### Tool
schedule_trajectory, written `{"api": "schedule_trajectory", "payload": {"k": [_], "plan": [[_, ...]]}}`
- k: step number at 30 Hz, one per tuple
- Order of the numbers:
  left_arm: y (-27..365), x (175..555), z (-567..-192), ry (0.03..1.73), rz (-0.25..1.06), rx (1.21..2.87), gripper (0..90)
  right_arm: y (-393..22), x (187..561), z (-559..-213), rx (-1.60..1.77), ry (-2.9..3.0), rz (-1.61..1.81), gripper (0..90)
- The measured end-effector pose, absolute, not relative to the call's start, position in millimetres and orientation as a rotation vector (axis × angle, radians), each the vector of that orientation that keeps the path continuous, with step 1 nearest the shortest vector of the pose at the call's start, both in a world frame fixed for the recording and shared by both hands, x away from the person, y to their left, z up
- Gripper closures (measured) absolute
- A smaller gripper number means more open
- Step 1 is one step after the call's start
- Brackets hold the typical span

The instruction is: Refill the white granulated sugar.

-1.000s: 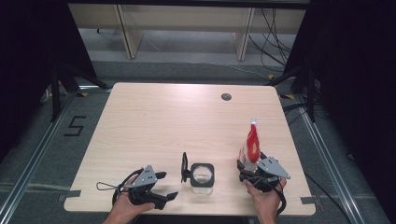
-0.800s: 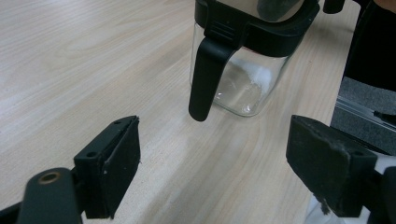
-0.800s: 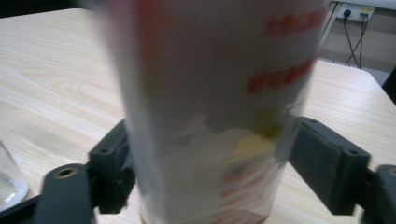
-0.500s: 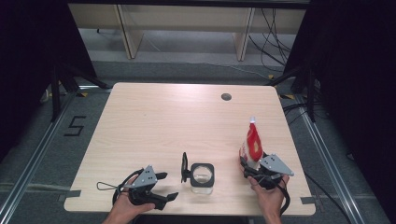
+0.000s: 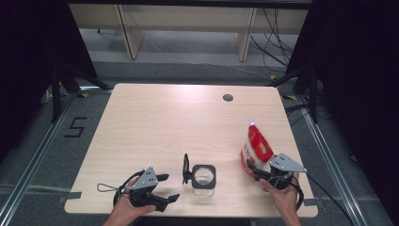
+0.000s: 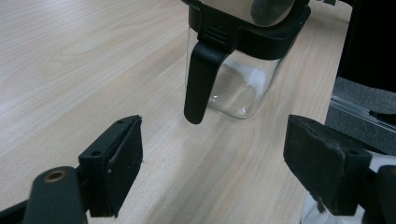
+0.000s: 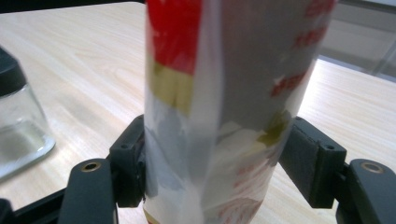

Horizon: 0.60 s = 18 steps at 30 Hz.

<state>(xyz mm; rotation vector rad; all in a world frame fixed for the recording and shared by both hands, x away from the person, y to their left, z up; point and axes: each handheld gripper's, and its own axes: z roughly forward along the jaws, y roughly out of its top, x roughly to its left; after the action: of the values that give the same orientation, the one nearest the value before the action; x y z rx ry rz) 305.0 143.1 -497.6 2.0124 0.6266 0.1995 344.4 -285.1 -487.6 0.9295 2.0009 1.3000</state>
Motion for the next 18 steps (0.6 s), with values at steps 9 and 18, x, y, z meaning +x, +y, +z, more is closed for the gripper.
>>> {"api": "schedule_trajectory", "payload": {"k": [9, 18], "plan": [[142.9, 303.7, -497.8, 0.648, 0.203, 2.001, 19.5, -291.8, 345.9, -490.1, 0.873, 2.021, 1.33, 34.0], [142.5, 304.1, -497.9, 0.634, 0.202, 2.009, 19.5, -280.1, 334.3, -495.9, 1.004, 1.833, 1.387, 29.4]]}}
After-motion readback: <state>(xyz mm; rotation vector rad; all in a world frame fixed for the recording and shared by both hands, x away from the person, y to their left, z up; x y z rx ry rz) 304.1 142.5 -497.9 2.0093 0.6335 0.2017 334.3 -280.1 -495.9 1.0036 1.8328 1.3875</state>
